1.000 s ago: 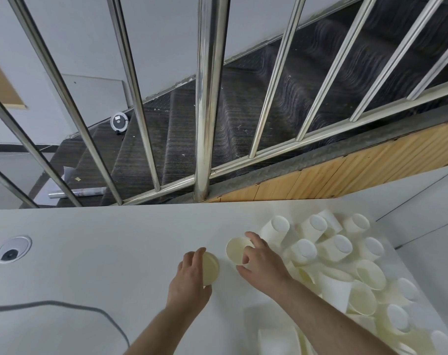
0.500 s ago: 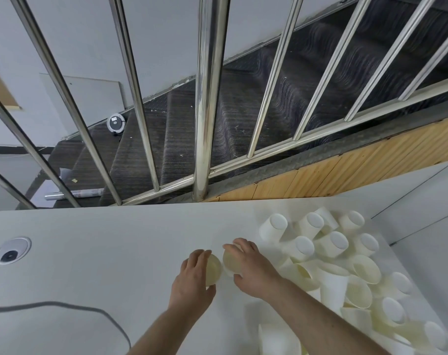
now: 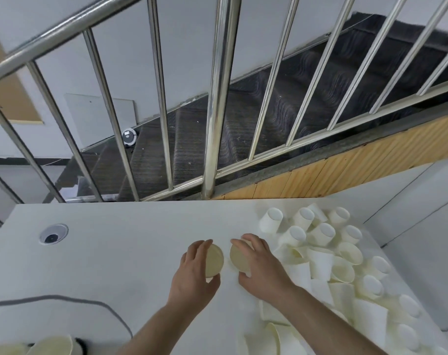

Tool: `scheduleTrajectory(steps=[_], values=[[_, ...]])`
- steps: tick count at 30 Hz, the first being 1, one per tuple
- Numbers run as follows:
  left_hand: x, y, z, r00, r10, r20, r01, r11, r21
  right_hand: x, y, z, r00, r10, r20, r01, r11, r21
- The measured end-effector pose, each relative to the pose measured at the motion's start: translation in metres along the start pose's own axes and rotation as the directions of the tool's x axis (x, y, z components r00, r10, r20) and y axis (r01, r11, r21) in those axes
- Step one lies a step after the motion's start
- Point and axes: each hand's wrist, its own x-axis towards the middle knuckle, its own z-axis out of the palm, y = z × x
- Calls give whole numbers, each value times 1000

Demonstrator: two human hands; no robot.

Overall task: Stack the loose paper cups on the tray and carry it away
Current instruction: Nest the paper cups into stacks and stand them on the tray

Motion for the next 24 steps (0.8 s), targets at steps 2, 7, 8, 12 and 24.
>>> scheduleTrajectory(steps=[2,7,8,12,24], values=[[-19,2,-12,1000,13,-27,-13,1000,-5,-18,-12,0,1000,-17,-25,17,1000,0],[-80,7,-41,994,74,-84,-74,997,3,-72,-49,4,996,-66,-66,66,998,1],[-89,8,-46,993,75,-95,-75,997,7,-79,-54,6,995,-68,-74,68,998,0],[-134,13,-68,990,64,-128,-59,998,38,-114,-80,11,990,-91,-108,93,996,9],[-247,-26,-139,980,-9,-199,16,999,31,-182,-173,43,977,-188,-97,195,978,75]])
